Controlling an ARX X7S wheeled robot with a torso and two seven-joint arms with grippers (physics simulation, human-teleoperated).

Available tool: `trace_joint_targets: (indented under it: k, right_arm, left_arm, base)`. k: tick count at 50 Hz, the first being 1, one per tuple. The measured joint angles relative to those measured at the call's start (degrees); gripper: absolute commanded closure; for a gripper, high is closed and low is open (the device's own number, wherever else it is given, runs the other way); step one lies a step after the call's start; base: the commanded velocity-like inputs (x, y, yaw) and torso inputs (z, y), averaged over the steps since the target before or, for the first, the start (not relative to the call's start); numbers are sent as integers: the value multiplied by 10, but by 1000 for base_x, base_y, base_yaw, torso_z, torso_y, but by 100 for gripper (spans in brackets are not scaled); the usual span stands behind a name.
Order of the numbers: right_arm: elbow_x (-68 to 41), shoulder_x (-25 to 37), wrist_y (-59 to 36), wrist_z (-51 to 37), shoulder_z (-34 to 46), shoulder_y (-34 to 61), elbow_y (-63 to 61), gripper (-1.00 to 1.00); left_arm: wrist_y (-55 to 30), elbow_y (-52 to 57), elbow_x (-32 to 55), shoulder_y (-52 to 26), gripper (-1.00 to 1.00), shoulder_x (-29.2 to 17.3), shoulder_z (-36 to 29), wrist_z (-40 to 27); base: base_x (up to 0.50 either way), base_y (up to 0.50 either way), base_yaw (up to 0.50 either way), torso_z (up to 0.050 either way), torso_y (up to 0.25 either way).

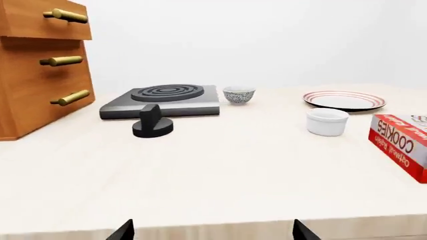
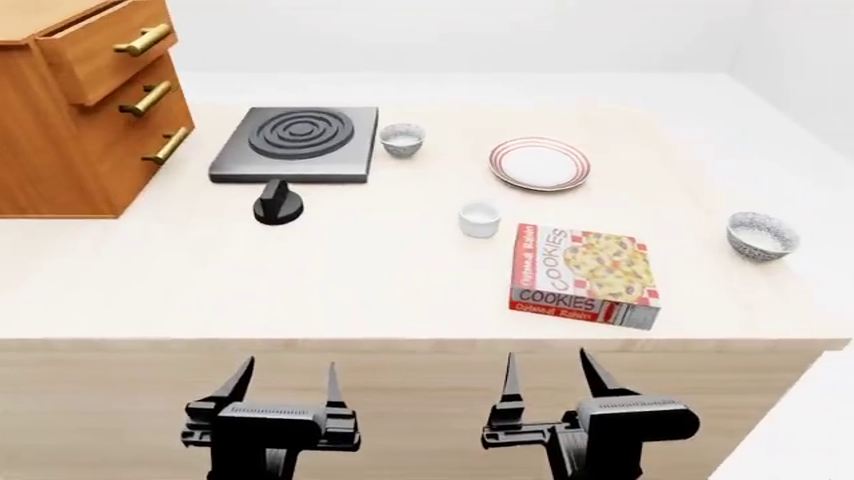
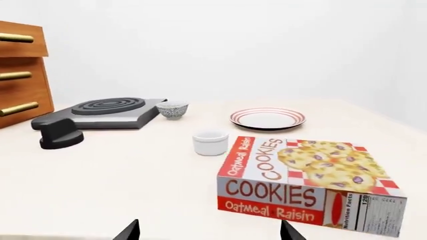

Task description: Pick the akita bowl next to the cookies box and place it on the plate.

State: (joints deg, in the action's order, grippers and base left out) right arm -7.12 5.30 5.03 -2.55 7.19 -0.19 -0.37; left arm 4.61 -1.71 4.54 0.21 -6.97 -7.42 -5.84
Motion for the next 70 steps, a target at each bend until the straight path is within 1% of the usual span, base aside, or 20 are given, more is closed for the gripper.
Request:
trace_joint_targets:
  k: [46, 50, 54, 60, 64, 70]
  right_arm:
    - [-30, 34, 10, -23, 31, -9, -23, -100]
    - [-38, 35, 4, -25, 30, -6, -21, -100]
    - [-43, 37, -10, -30, 30, -1, -18, -100]
    - [-34, 48, -39, -53, 24, -1, -73, -100]
    - [-19, 59, -66, -71, 19, 0, -135, -100]
    - [10, 74, -92, -90, 21, 8, -210, -100]
  left_arm:
    - [-4, 9, 30, 6, -100, -22, -23, -19]
    - [-5, 6, 24, 3, -100, -20, -23, -31]
    - [-26, 11, 19, -5, -100, -16, -18, -51]
    - [-71, 73, 1, -12, -100, -11, -7, -97]
    - [-106, 135, 1, -21, -100, -14, -1, -112]
    - [-130, 206, 3, -34, -100, -16, 8, -131]
  base:
    - [-128, -500, 0, 0, 0]
    - [-123, -330, 0, 0, 0]
    - [0, 0, 0, 0, 0]
    - [0, 0, 0, 0, 0]
    - [0, 0, 0, 0, 0]
    - [113, 0, 0, 0, 0]
